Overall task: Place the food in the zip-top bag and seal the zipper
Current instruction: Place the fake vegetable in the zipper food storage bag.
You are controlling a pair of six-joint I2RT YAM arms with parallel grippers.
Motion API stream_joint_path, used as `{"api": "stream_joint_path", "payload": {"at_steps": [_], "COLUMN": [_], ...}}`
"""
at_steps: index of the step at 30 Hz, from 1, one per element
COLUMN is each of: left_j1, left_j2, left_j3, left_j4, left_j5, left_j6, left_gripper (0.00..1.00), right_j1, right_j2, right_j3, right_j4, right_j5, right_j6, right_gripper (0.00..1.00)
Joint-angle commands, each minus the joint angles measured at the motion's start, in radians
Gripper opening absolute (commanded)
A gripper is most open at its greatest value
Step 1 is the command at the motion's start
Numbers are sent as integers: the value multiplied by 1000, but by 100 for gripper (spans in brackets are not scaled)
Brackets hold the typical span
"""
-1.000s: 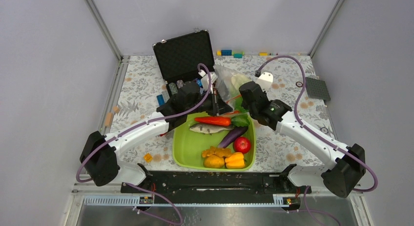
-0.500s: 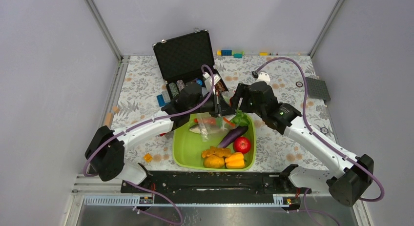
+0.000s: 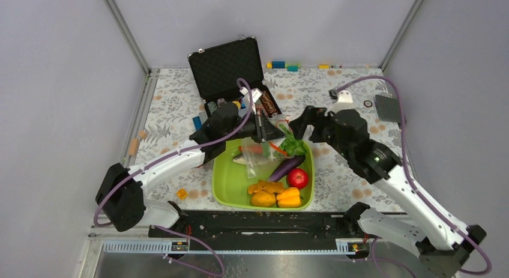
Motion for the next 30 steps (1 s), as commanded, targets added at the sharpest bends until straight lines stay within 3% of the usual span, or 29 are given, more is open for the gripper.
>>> {"api": "stream_joint_path", "payload": {"at_steps": [1, 8, 14, 21, 30], "left_j1": [30, 40, 41, 40, 40], "left_j2": [-90, -171, -224, -287, -322], "left_j3": [-2, -19, -46, -81, -96], "left_j4": [86, 99, 84, 81, 59], "left_j5": [-21, -30, -15, 12, 3], "left_j6": [-23, -26, -5, 34, 49], "left_gripper": [0, 0, 0, 0, 0], "right_j1": [-28, -67, -86, -90, -92], "right_j2": [-51, -48, 18, 82, 177], "right_j3": [-27, -111, -117, -173, -195], "right_j4": [-99, -177, -192, -51, 89], "right_j5": [88, 112, 40, -163, -375], "right_j6": [-5, 152, 182, 207, 238], "right_gripper": [100, 100, 97, 93, 79]}}
